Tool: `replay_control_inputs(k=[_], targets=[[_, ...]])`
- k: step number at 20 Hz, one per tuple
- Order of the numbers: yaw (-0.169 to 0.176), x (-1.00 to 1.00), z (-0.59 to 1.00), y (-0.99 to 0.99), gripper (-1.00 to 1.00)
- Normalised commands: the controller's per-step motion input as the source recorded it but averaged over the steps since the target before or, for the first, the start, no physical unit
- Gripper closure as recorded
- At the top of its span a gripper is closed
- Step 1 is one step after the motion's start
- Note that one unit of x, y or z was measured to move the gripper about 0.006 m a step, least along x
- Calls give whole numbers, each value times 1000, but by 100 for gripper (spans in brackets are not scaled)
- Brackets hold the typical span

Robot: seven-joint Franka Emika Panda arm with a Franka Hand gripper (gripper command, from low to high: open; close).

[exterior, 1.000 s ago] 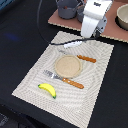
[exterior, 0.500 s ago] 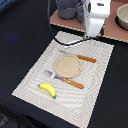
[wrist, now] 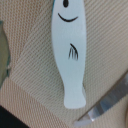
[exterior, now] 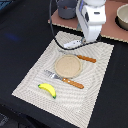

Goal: Interact with the objects in diverse but meaningful ways.

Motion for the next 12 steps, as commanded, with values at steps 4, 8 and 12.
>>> replay_control_inputs(k=[4, 8, 12], targets=[[75, -550, -416, -111, 100], [74, -510, -371, -134, 100], [80, -450, -325, -129, 100]])
